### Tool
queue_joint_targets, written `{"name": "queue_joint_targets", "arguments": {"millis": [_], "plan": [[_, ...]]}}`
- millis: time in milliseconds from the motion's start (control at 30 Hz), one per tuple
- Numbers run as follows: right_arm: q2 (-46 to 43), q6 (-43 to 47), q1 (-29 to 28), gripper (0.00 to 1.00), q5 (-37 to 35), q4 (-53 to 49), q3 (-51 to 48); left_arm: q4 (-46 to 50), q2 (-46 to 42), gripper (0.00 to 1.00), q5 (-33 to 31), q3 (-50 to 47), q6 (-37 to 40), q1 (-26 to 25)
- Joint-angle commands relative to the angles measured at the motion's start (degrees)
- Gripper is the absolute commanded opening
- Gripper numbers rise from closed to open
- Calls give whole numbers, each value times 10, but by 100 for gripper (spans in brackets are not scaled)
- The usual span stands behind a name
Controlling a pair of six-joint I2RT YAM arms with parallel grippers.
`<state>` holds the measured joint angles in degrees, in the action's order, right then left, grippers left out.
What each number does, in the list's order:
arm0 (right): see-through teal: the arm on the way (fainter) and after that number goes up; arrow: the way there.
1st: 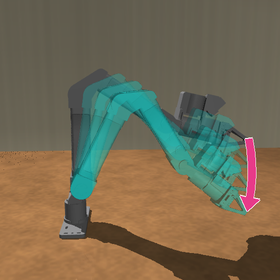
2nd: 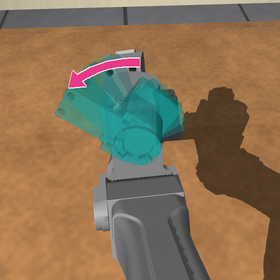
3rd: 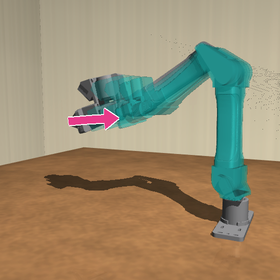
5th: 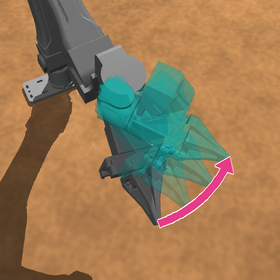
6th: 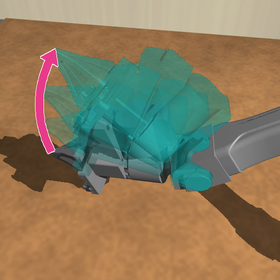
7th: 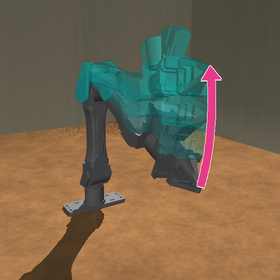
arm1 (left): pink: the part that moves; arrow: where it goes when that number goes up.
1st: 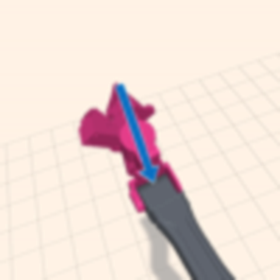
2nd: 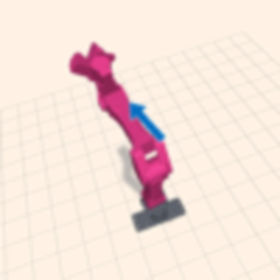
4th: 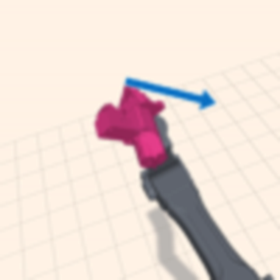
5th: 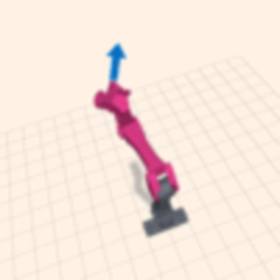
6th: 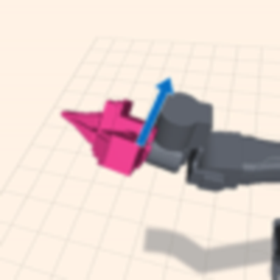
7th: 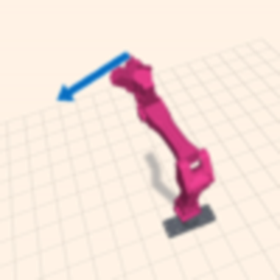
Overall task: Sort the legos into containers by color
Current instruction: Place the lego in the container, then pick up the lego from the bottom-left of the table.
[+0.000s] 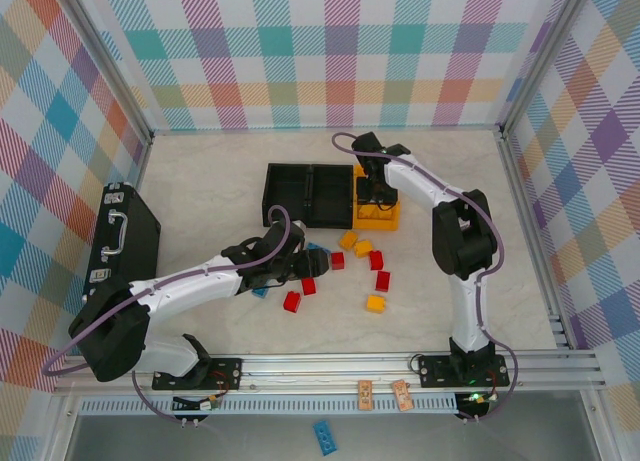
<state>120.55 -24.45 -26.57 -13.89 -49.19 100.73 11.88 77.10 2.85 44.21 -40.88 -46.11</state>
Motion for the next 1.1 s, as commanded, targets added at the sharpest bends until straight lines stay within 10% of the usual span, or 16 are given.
{"name": "queue_joint_targets", "arguments": {"millis": [0, 567, 1067], "plan": [[-47, 0, 2, 47, 12, 1, -5, 19, -23, 70, -29, 12, 0, -9], [-270, 42, -59, 47, 149, 118, -219, 287, -104, 65, -191, 24, -44, -6], [-395, 71, -132, 54, 308, 197, -396, 329, -63, 66, -145, 2, 47, 62]]}}
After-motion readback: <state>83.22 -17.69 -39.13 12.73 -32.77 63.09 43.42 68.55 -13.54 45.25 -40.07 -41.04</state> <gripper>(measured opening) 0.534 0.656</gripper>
